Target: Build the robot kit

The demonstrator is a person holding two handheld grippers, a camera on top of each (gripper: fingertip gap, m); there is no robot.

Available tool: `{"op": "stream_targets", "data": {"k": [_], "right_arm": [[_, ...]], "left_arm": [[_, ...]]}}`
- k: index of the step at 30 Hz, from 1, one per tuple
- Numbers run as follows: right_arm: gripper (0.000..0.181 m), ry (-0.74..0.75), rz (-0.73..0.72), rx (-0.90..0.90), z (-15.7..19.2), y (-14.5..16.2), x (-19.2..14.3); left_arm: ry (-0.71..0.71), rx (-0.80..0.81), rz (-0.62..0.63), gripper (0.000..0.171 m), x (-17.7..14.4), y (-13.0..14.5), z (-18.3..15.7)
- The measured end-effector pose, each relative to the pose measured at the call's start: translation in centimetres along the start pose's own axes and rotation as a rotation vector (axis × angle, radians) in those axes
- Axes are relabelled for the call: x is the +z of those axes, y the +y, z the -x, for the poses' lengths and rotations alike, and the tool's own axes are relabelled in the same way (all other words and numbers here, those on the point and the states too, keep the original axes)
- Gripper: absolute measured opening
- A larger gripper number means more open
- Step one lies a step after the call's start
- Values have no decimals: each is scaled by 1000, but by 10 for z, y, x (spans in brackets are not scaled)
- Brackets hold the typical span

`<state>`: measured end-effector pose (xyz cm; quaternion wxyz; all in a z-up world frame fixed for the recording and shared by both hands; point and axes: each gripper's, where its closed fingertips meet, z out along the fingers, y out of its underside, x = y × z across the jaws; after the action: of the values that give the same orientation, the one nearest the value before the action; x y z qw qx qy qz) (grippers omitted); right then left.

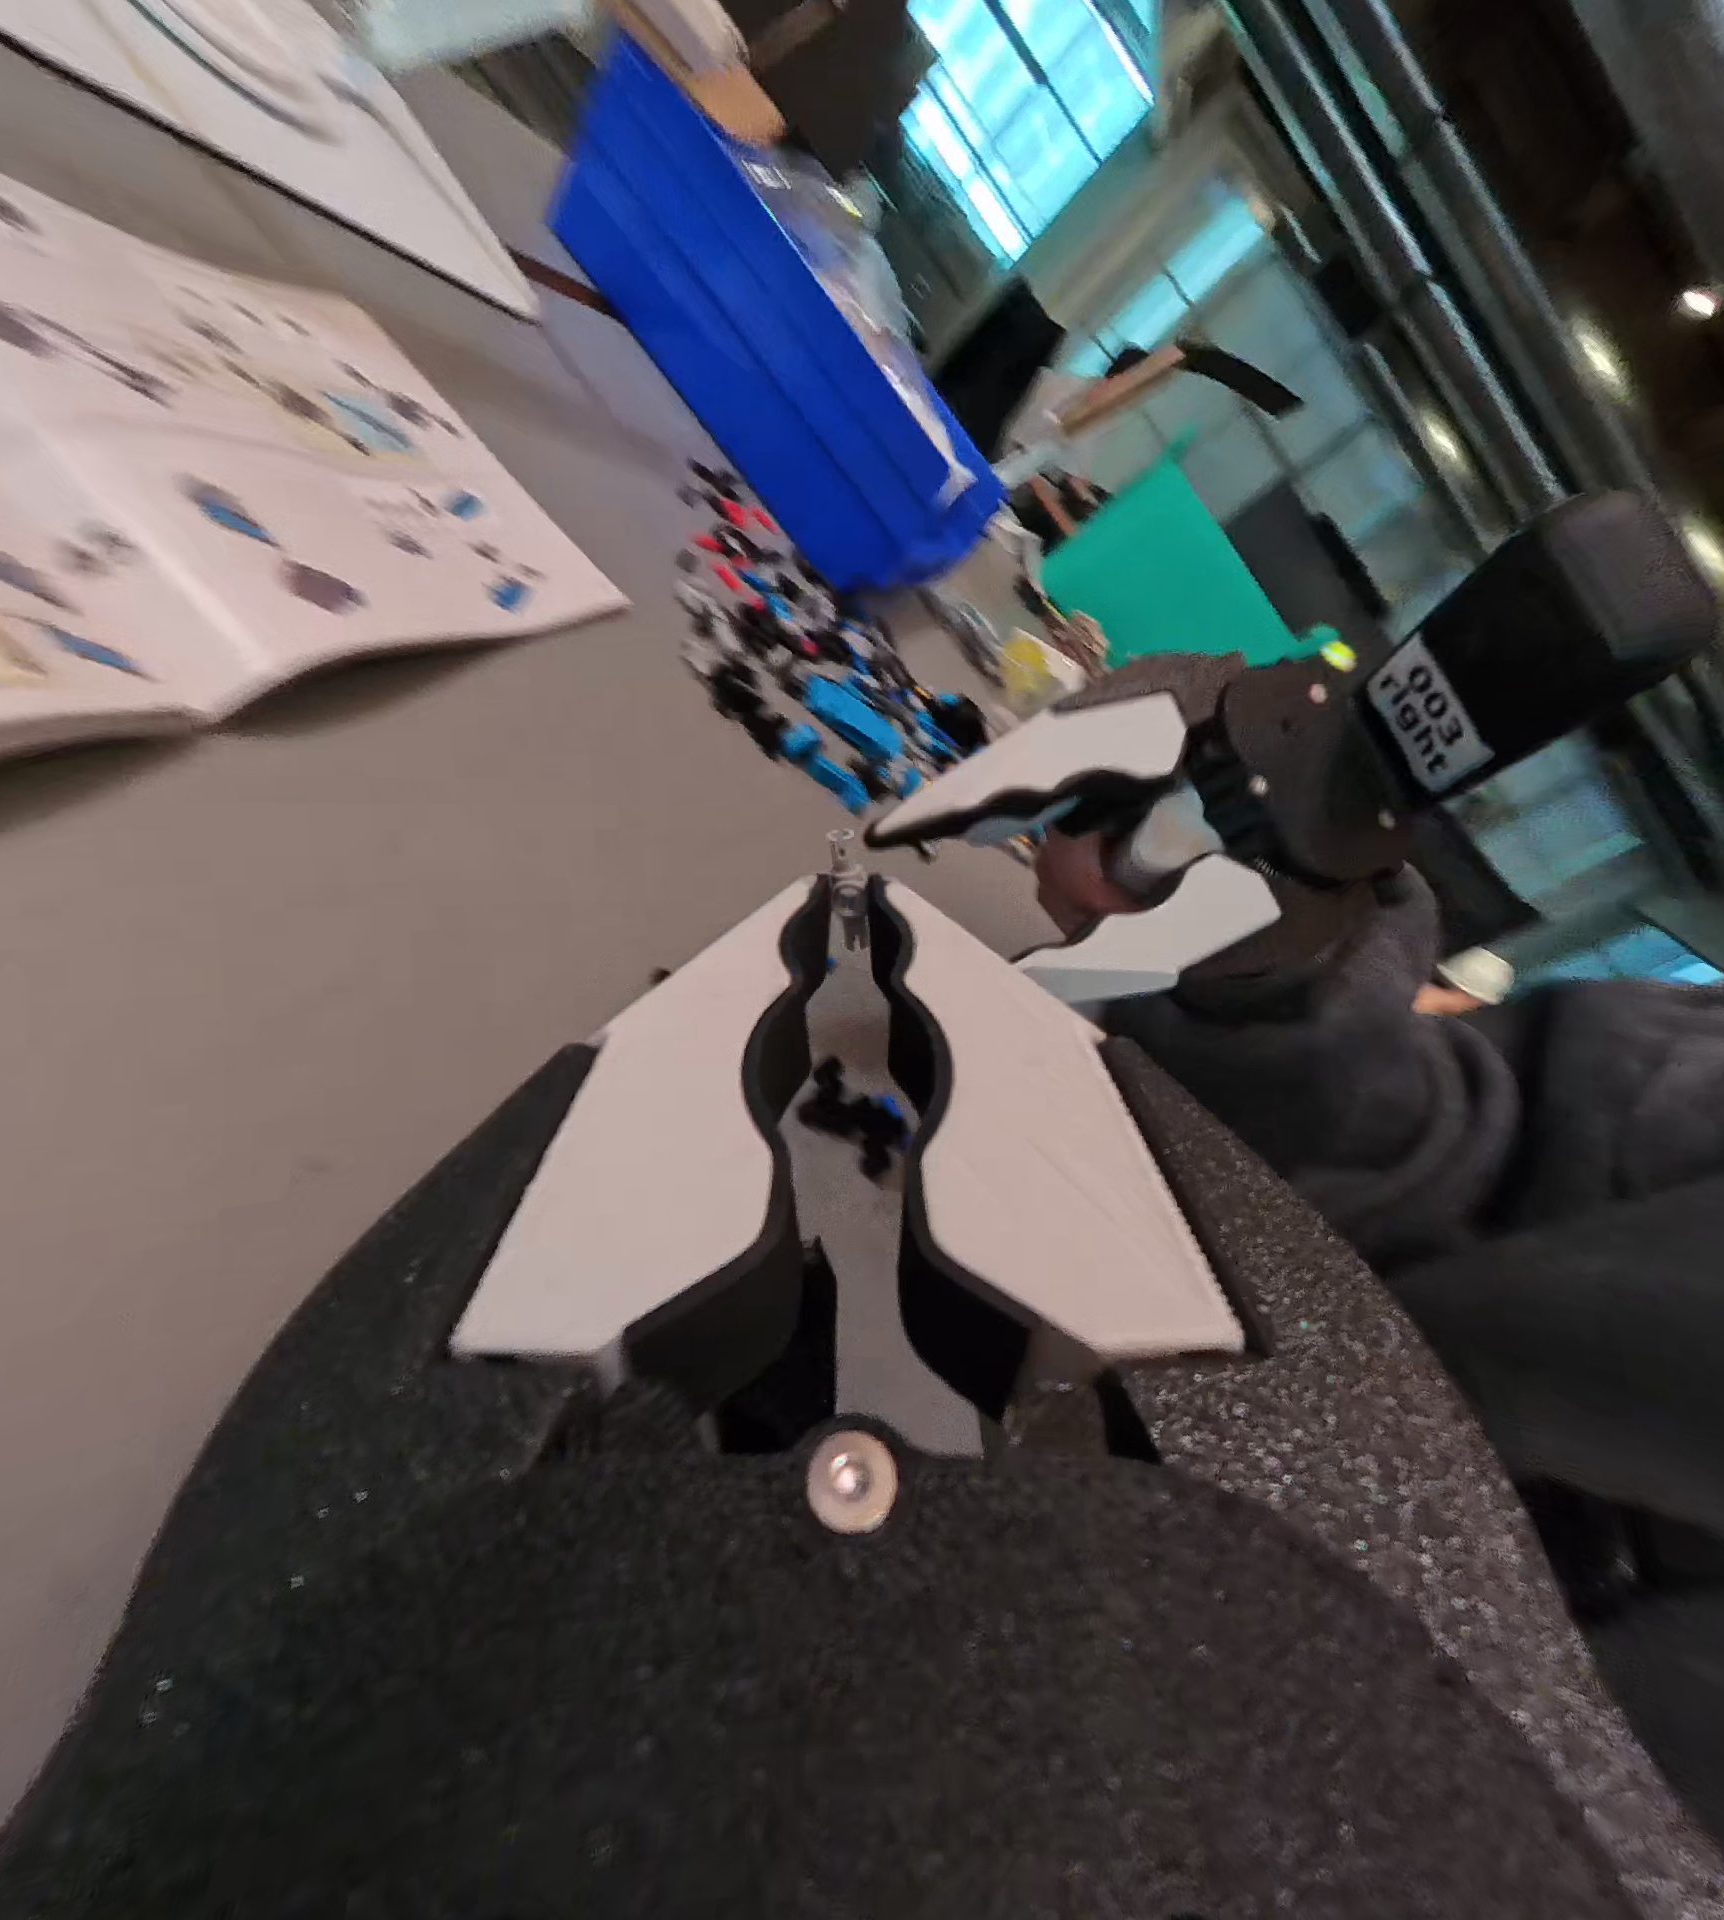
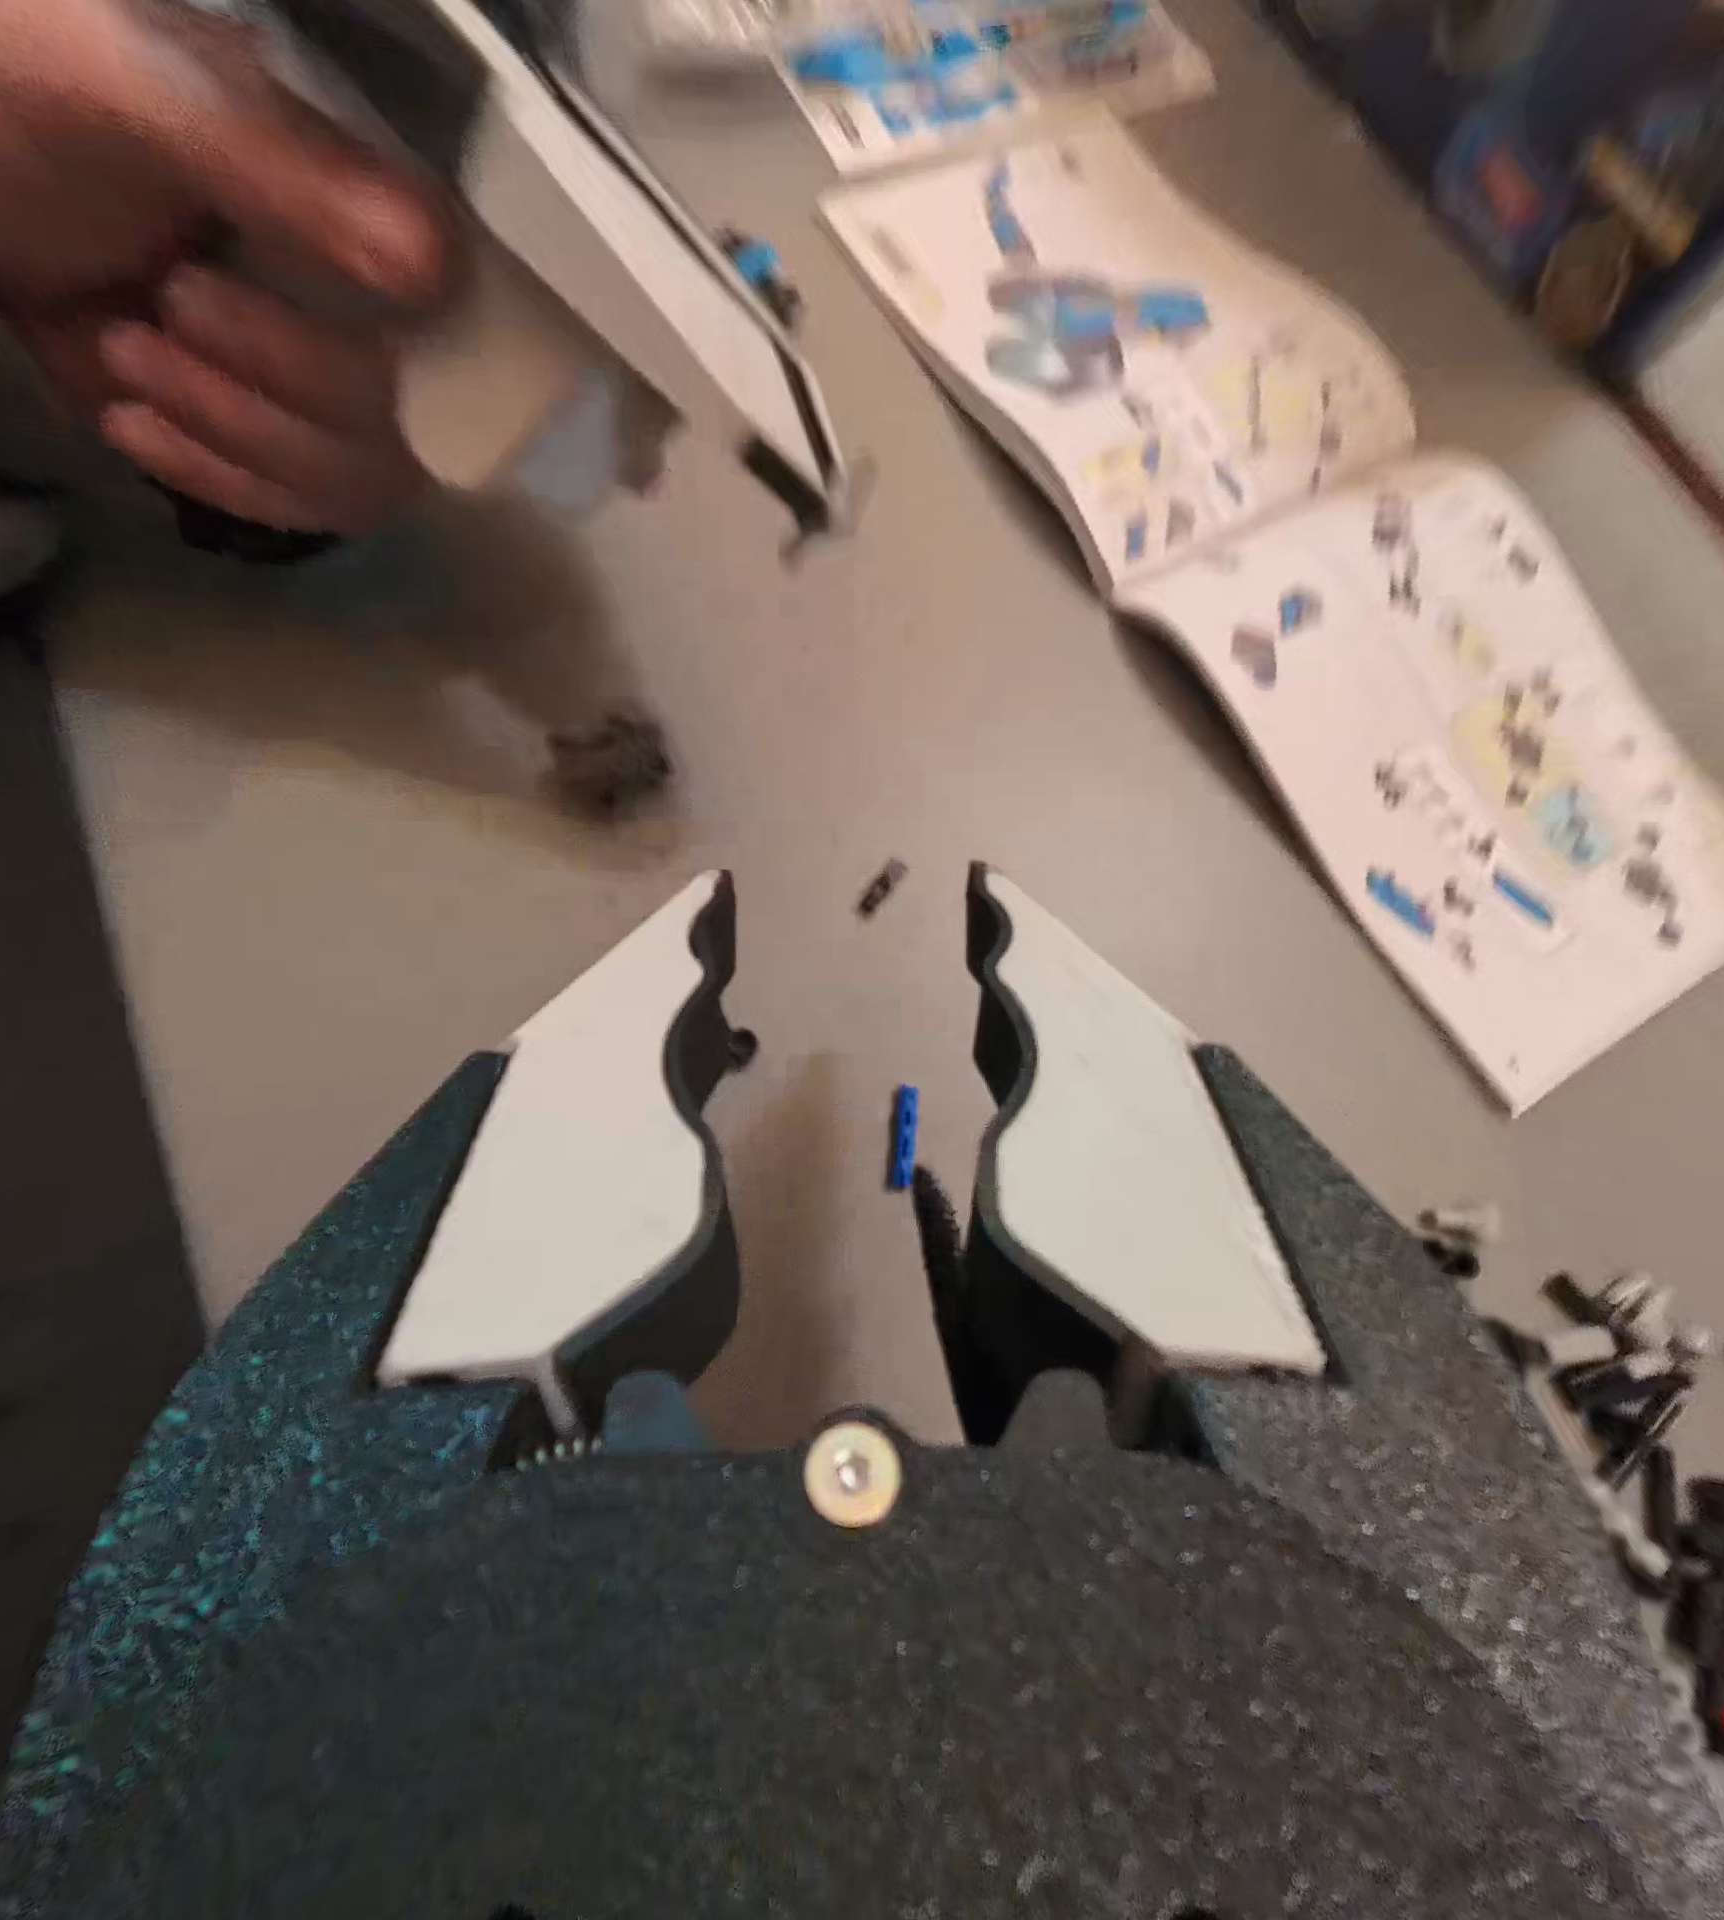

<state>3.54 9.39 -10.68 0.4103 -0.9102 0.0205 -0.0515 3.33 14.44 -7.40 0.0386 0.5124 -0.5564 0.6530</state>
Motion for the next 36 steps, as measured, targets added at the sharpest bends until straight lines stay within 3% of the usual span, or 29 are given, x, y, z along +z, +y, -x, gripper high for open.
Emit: {"op": "stream_targets", "data": {"k": [2,4,9,16,24,29,33,36], "right_arm": [[43,-8,66,69,-7,14,17],[28,-41,90,112,-4,20,29],[29,13,161,137,-10,23,42],[39,27,310,221,-9,31,39],[33,-23,410,363,-3,24,39],[32,-5,465,347,0,26,44],[27,3,492,341,0,31,49],[13,44,502,327,-5,35,51]], "left_arm": [[-43,46,-66,7,-6,-12,4],[-77,105,-109,7,-10,-20,3],[-153,187,-91,7,-9,-19,12],[-170,195,-76,7,-7,-18,18],[-158,178,-80,7,-7,-19,19],[-156,170,-82,7,-8,-19,19],[-151,161,-75,7,-7,-17,19],[-150,161,-70,7,-6,-16,19]]}}
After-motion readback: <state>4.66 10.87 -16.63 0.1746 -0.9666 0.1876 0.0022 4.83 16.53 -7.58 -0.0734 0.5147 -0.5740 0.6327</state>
